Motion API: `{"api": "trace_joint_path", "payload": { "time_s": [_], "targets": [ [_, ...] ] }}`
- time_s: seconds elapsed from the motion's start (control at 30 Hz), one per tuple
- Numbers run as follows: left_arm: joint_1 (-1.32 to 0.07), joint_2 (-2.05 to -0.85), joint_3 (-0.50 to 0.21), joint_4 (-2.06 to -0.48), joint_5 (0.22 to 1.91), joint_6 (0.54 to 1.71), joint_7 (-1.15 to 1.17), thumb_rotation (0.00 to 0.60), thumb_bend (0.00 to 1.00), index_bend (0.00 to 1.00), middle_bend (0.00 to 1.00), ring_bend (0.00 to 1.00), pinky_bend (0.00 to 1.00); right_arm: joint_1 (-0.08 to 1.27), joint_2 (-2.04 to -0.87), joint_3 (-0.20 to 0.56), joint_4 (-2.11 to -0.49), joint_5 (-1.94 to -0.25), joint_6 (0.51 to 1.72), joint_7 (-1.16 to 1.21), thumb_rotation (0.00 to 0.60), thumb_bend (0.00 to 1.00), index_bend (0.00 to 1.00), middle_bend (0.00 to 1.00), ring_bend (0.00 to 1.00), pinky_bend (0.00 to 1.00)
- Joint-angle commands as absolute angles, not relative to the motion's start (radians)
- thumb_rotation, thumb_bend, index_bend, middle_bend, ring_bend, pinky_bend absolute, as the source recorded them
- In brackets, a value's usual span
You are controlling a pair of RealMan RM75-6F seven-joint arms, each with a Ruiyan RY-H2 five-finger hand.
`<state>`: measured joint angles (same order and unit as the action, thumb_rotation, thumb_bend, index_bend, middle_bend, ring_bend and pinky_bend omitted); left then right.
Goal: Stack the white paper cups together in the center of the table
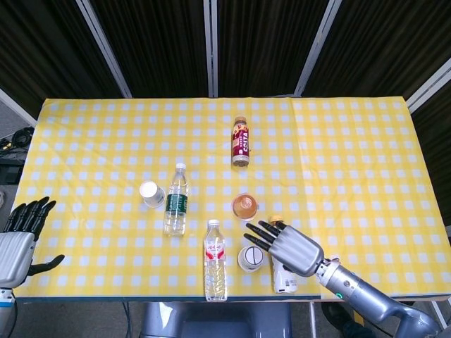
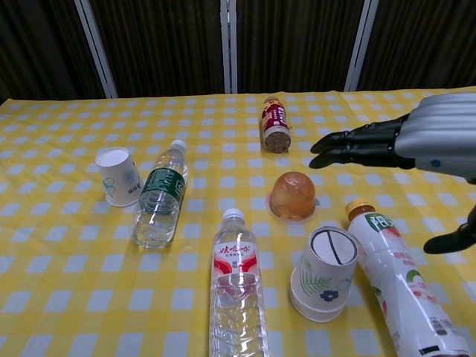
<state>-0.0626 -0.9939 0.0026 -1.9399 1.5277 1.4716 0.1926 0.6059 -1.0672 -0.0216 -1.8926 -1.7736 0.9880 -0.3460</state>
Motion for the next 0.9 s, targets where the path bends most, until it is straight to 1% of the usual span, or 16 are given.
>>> {"api": "trace_joint_path", "payload": {
  "time_s": [0.03,0.07,0.1,0.13,0.17,0.23,0.3,0.4,0.53,0.6,0.63,0.73,0.9],
  "targets": [
    [-0.066,-0.997,-0.003,-1.936,1.52,1.471,0.194,0.6,0.0,0.0,0.0,0.0,0.0,0.524,-1.009,-0.041,-1.848,-1.806,1.136,-0.314,0.6,0.0,0.0,0.02,0.09,0.22],
    [-0.067,-0.999,-0.005,-1.934,1.518,1.471,0.195,0.6,0.0,0.0,0.0,0.0,0.0,0.507,-1.006,-0.043,-1.833,-1.805,1.168,-0.294,0.6,0.0,0.0,0.02,0.07,0.16],
    [-0.069,-1.001,-0.01,-1.931,1.515,1.472,0.197,0.6,0.0,0.0,0.0,0.0,0.0,0.481,-1.005,-0.044,-1.809,-1.797,1.213,-0.26,0.6,0.0,0.0,0.01,0.04,0.07],
    [-0.071,-1.005,-0.016,-1.926,1.517,1.476,0.198,0.6,0.0,0.0,0.0,0.0,0.0,0.458,-1.006,-0.041,-1.786,-1.784,1.256,-0.229,0.6,0.0,0.0,0.0,0.01,0.01],
    [-0.072,-1.01,-0.02,-1.92,1.521,1.483,0.197,0.6,0.0,0.0,0.0,0.0,0.0,0.439,-1.011,-0.038,-1.761,-1.78,1.292,-0.21,0.6,0.0,0.0,0.0,0.0,0.0],
    [-0.073,-1.021,-0.028,-1.908,1.529,1.497,0.196,0.6,0.0,0.0,0.0,0.0,0.0,0.397,-1.027,-0.032,-1.71,-1.764,1.363,-0.179,0.6,0.0,0.0,0.0,0.0,0.0],
    [-0.079,-1.029,-0.038,-1.902,1.525,1.499,0.202,0.6,0.0,0.0,0.0,0.0,0.0,0.36,-1.044,-0.029,-1.679,-1.735,1.407,-0.149,0.6,0.0,0.0,0.0,0.0,0.0],
    [-0.102,-1.037,-0.06,-1.9,1.493,1.473,0.231,0.6,0.0,0.0,0.0,0.0,0.0,0.324,-1.064,-0.031,-1.654,-1.696,1.434,-0.106,0.6,0.0,0.0,0.0,0.0,0.0],
    [-0.154,-1.045,-0.098,-1.91,1.418,1.399,0.261,0.6,0.0,0.0,0.0,0.0,0.0,0.293,-1.084,-0.035,-1.639,-1.667,1.447,-0.097,0.6,0.0,0.0,0.0,0.0,0.0],
    [-0.19,-1.048,-0.116,-1.912,1.385,1.344,0.258,0.6,0.0,0.0,0.0,0.0,0.0,0.278,-1.093,-0.037,-1.639,-1.655,1.453,-0.109,0.6,0.0,0.0,0.0,0.0,0.0],
    [-0.231,-1.054,-0.133,-1.906,1.361,1.285,0.247,0.6,0.0,0.0,0.0,0.0,0.0,0.265,-1.103,-0.037,-1.644,-1.644,1.461,-0.124,0.6,0.0,0.0,0.0,0.0,0.0],
    [-0.298,-1.068,-0.157,-1.878,1.328,1.194,0.262,0.6,0.0,0.0,0.0,0.0,0.0,0.244,-1.12,-0.037,-1.659,-1.633,1.479,-0.153,0.6,0.0,0.0,0.0,0.0,0.0],
    [-0.48,-1.168,-0.214,-1.767,1.228,0.984,0.34,0.6,0.0,0.0,0.0,0.0,0.0,0.223,-1.15,-0.03,-1.654,-1.632,1.499,-0.184,0.6,0.0,0.0,0.0,0.0,0.0]
  ]
}}
